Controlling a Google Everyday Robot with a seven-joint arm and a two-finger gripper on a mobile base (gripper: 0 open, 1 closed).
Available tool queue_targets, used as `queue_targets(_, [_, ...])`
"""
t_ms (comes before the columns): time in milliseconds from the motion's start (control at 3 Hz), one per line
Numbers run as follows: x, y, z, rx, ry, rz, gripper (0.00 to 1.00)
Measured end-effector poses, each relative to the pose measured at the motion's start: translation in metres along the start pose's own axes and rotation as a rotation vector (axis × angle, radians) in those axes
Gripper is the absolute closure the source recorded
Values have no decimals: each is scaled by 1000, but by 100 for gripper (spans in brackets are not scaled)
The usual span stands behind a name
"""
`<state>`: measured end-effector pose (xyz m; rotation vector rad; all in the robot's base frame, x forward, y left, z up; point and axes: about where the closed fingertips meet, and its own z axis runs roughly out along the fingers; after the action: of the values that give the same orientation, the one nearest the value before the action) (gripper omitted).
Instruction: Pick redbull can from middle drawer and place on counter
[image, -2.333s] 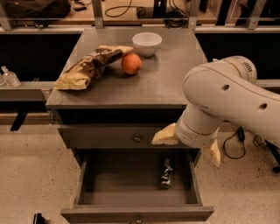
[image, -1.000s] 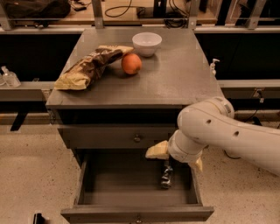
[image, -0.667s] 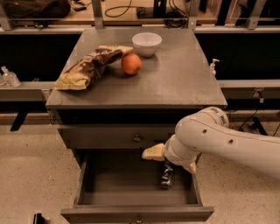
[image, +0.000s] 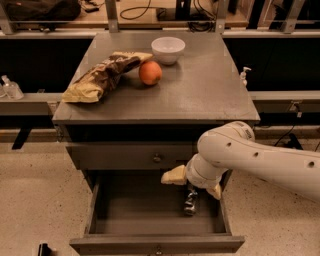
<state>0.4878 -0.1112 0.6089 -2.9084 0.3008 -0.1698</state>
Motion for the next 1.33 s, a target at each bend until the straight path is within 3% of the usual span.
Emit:
queue_targets(333, [-11,7,43,50,-60,-90,0])
queue_targets(667, [-11,7,43,50,-60,-89,0])
queue_targets(1333, [-6,30,114,-42,-122,-161,0])
